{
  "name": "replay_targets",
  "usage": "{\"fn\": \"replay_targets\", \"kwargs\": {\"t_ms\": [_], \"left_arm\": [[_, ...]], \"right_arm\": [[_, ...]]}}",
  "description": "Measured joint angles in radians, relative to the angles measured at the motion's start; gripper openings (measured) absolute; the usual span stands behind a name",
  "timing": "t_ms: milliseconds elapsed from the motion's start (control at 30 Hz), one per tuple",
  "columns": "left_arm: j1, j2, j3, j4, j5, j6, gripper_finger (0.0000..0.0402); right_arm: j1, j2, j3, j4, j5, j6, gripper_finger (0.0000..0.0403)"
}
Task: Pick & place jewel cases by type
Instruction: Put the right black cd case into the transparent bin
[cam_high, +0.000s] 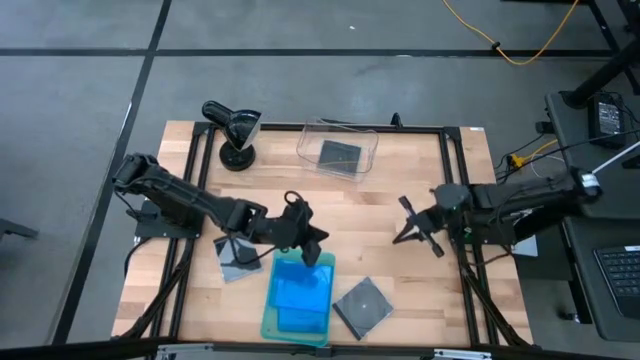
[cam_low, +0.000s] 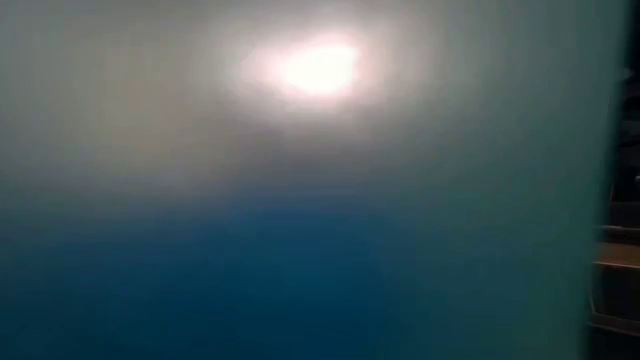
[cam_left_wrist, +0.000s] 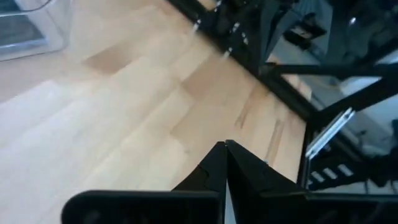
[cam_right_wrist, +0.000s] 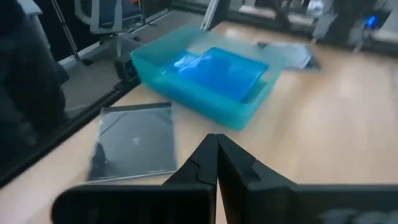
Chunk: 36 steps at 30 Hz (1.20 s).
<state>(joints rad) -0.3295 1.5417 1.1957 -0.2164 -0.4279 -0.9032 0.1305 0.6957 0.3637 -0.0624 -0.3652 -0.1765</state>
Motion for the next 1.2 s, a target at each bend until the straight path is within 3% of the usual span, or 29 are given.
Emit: {"fn": "replay_targets", "kwargs": {"t_ms": [200, 467, 833, 1033, 1200], "left_arm": [[-0.017, 0.000, 0.000, -0.072, 0.021, 0.052, 0.0003], [-0.005, -0.001, 0.000, -0.107, 0.068, 0.134, 0.0003], [0.047, -0.027, -0.001, -0.105, 0.118, 0.221, 0.0003], [0.051, -0.037, 0.000, -0.109, 0.128, 0.236, 0.0003], [0.051, -0.037, 0.000, -0.111, 0.142, 0.237, 0.0003]], "right_arm": [[0.221, 0.136, 0.000, 0.121, 0.141, 0.183, 0.0009], [0.424, 0.454, 0.030, 0.371, 0.307, 0.367, 0.0009], [0.470, 0.901, 0.249, 0.372, 0.192, 0.387, 0.0009], [0.470, 1.042, 0.326, 0.363, 0.148, 0.410, 0.0009], [0.462, 1.085, 0.339, 0.357, 0.142, 0.428, 0.0009]]}}
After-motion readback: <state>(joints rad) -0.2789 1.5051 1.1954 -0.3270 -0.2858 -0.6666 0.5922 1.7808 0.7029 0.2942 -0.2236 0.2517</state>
